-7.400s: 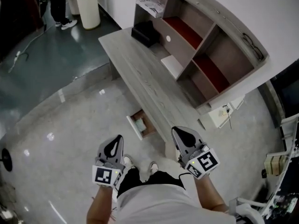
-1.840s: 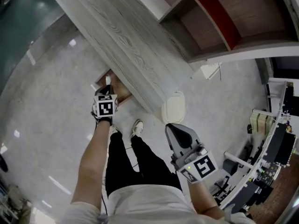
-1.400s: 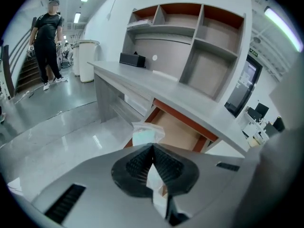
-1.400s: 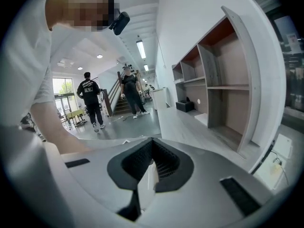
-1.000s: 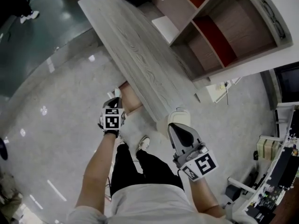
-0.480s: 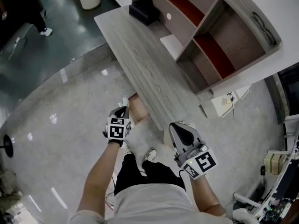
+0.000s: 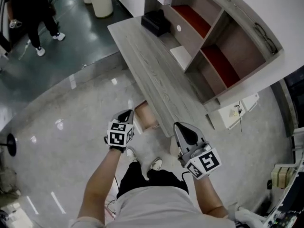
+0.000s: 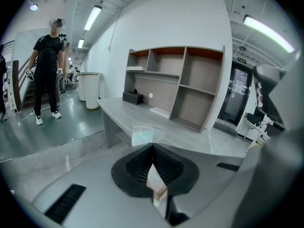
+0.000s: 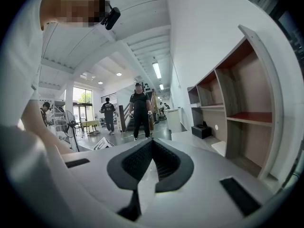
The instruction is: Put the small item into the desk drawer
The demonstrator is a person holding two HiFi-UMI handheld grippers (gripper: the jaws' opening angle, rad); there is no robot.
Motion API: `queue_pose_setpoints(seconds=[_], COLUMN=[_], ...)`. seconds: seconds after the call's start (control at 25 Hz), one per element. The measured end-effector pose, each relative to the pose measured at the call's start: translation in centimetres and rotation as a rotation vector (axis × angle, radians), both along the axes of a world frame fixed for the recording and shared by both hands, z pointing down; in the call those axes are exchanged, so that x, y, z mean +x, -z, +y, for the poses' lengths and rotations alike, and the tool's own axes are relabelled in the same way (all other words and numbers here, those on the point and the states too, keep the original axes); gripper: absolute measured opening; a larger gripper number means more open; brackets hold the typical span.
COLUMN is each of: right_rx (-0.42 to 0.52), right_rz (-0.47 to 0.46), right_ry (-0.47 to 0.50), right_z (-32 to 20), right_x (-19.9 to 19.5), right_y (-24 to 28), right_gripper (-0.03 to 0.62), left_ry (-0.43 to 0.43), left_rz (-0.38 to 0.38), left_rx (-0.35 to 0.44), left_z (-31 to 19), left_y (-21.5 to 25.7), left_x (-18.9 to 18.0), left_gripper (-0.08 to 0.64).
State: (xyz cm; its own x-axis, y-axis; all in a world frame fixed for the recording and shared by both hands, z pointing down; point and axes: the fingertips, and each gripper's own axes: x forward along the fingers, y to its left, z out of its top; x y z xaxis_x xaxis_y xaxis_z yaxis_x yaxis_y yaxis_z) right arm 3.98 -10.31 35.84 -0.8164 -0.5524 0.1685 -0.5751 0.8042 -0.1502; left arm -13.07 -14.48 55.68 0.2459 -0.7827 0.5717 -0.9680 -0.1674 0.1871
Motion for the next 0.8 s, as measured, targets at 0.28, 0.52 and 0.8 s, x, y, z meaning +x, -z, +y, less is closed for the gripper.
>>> queue_pose_setpoints(seconds=[0.28,0.52,0.8], right_rx=[0.022,0.047,0.085], right_rz=[-0.026,-0.038,-0.038], right_ry=[0.004,-0.004,-0.033], right_z=[-0.1,-0.6,-1.6], right_x=[-1.0,-1.5,-1.5], right_y=[1.3,2.5,4.2], right_gripper=[0.021,0.021,0.021], left_ry=[-0.002,0.028,0.037], left_rz=[-0.012,0.04,0.053], left_rx=[0.083,0.175,0.288], left_z=[1.1,2.2,2.2], left_y=[5.2,10.4,16.4], left_x=[-1.6,-2.8,-4.8], left_gripper=[0.018,0.017,0.018])
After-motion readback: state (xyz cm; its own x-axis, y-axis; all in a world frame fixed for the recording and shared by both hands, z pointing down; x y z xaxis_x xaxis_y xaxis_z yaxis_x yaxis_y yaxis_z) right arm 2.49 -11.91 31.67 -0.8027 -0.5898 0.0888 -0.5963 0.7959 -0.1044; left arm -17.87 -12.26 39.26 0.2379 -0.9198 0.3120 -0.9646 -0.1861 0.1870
